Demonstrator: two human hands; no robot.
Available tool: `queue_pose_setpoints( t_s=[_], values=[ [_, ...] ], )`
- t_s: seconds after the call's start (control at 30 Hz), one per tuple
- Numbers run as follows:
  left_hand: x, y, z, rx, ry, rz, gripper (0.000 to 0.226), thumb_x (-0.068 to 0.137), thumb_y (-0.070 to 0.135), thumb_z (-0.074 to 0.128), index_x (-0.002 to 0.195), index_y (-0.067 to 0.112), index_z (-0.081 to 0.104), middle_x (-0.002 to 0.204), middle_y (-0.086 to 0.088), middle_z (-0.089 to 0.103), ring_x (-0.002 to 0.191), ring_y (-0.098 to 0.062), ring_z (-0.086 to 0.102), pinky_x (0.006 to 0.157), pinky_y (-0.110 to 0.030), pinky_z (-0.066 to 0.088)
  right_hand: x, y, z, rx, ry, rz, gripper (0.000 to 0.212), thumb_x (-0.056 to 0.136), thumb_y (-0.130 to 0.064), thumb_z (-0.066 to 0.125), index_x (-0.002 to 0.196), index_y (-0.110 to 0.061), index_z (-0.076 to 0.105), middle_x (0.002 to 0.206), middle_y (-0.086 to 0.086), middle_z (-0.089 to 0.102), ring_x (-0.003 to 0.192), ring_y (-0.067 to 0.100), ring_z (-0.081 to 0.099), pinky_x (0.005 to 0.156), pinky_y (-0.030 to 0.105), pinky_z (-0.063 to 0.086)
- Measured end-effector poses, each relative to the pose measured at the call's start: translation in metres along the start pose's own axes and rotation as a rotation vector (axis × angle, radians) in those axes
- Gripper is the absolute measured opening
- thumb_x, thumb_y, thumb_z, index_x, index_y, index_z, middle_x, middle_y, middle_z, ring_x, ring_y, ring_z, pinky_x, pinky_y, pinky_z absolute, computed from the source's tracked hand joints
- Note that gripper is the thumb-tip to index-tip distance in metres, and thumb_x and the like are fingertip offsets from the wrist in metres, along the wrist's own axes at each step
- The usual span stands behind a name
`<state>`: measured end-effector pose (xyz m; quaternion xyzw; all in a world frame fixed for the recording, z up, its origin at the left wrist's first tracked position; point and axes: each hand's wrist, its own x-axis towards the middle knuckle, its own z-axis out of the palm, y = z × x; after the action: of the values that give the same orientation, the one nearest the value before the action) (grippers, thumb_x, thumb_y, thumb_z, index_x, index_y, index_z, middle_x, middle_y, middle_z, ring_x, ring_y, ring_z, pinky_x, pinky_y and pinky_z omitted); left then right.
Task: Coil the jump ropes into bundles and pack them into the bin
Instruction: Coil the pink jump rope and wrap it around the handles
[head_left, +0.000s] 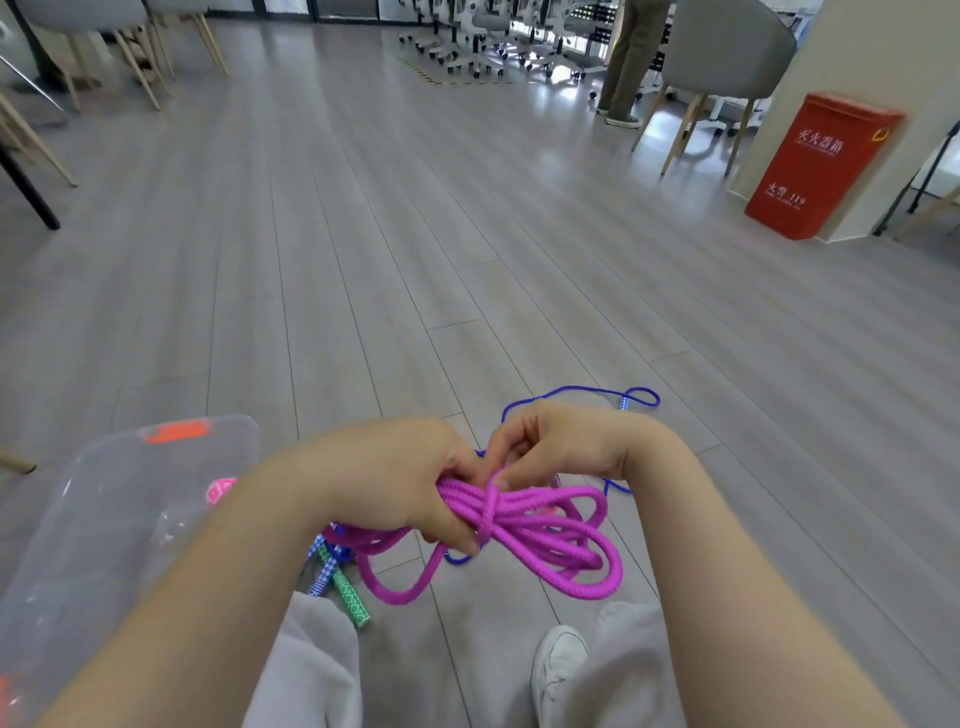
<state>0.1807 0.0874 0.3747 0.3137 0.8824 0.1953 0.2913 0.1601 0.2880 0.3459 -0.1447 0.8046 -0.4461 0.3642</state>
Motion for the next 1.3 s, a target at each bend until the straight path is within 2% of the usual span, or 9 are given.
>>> queue_pose_setpoints(
  t_s=[0.13, 0.3, 0.43, 0.6, 0.8, 0.93, 1.07, 1.17, 1.3],
  values=[
    [0.014, 0.001, 0.017, 0.090, -0.043, -0.064, 0.019, 0.075, 0.044, 0.078, 0.080, 0.028, 0.069, 0.060, 0.010, 0.064, 0.052, 0.001, 0.053, 0.047, -0.012, 0.035, 0.007, -0.009, 0.006, -0.155, 0.101, -0.008, 0.010, 0.080, -0.009, 0.076, 0.088, -0.014, 0.073, 0.077, 0.003, 0.067, 0.068, 0.009, 0.056, 0.060, 0.017, 0.043],
    [0.036, -0.022, 0.023, 0.049, -0.034, -0.277, 0.019, 0.077, 0.043, 0.075, 0.075, 0.026, 0.068, 0.071, 0.006, 0.072, 0.061, -0.006, 0.060, 0.065, -0.026, 0.049, 0.013, -0.020, 0.017, -0.214, 0.287, 0.047, 0.012, 0.085, -0.008, 0.058, 0.090, -0.019, 0.057, 0.074, -0.006, 0.067, 0.065, 0.013, 0.057, 0.061, 0.028, 0.046],
    [0.045, -0.031, 0.024, -0.025, 0.082, -0.316, 0.022, 0.077, 0.043, 0.074, 0.077, 0.022, 0.070, 0.065, 0.006, 0.071, 0.058, -0.006, 0.060, 0.064, -0.026, 0.049, 0.015, -0.034, 0.030, -0.507, 0.432, 0.021, 0.020, 0.086, -0.006, 0.049, 0.099, -0.021, 0.051, 0.084, -0.008, 0.054, 0.080, 0.015, 0.050, 0.056, 0.021, 0.035],
    [0.047, -0.032, 0.014, -0.051, 0.211, -0.401, 0.023, 0.078, 0.042, 0.071, 0.068, 0.022, 0.065, 0.064, 0.006, 0.069, 0.056, -0.008, 0.057, 0.056, -0.023, 0.044, 0.017, -0.040, 0.039, -0.658, 0.583, 0.027, 0.021, 0.090, -0.010, 0.054, 0.109, -0.015, 0.050, 0.087, -0.001, 0.051, 0.076, 0.020, 0.048, 0.048, 0.025, 0.029],
    [0.055, -0.035, 0.015, 0.025, 0.322, -0.474, 0.018, 0.076, 0.032, 0.064, 0.065, 0.017, 0.064, 0.073, -0.004, 0.073, 0.067, -0.021, 0.062, 0.062, -0.028, 0.047, 0.018, -0.048, 0.050, -0.769, 0.597, 0.085, 0.019, 0.092, -0.009, 0.052, 0.111, -0.010, 0.051, 0.091, 0.004, 0.045, 0.080, 0.024, 0.045, 0.050, 0.027, 0.030],
    [0.054, -0.040, 0.012, 0.049, 0.411, -0.512, 0.021, 0.075, 0.032, 0.062, 0.062, 0.015, 0.061, 0.065, -0.006, 0.065, 0.060, -0.024, 0.053, 0.055, -0.027, 0.041, 0.025, -0.045, 0.053, -0.691, 0.657, 0.069, 0.017, 0.091, -0.006, 0.047, 0.106, -0.010, 0.054, 0.077, 0.000, 0.042, 0.085, 0.025, 0.046, 0.077, 0.036, 0.046],
    [0.050, -0.040, 0.010, 0.086, 0.521, -0.518, 0.026, 0.083, 0.036, 0.059, 0.071, 0.013, 0.064, 0.066, -0.005, 0.061, 0.062, -0.024, 0.053, 0.055, -0.025, 0.038, 0.029, -0.045, 0.053, -0.619, 0.720, 0.024, 0.018, 0.094, -0.004, 0.047, 0.110, -0.009, 0.055, 0.084, 0.006, 0.056, 0.106, 0.030, 0.054, 0.070, 0.032, 0.044],
    [0.050, -0.040, 0.008, 0.132, 0.590, -0.536, 0.028, 0.087, 0.033, 0.054, 0.064, 0.017, 0.056, 0.061, -0.003, 0.054, 0.057, -0.020, 0.048, 0.050, -0.025, 0.031, 0.033, -0.045, 0.054, -0.658, 0.775, 0.003, 0.011, 0.093, -0.003, 0.046, 0.100, -0.010, 0.050, 0.073, 0.001, 0.044, 0.087, 0.027, 0.051, 0.074, 0.033, 0.045],
    [0.052, -0.036, 0.011, 0.196, 0.626, -0.551, 0.026, 0.088, 0.027, 0.052, 0.063, 0.019, 0.051, 0.060, -0.001, 0.050, 0.060, -0.021, 0.047, 0.051, -0.026, 0.030, 0.039, -0.044, 0.055, -0.759, 0.790, 0.034, 0.017, 0.091, 0.000, 0.044, 0.090, -0.014, 0.034, 0.065, -0.003, 0.032, 0.071, 0.025, 0.043, 0.099, 0.037, 0.042]
  ],
)
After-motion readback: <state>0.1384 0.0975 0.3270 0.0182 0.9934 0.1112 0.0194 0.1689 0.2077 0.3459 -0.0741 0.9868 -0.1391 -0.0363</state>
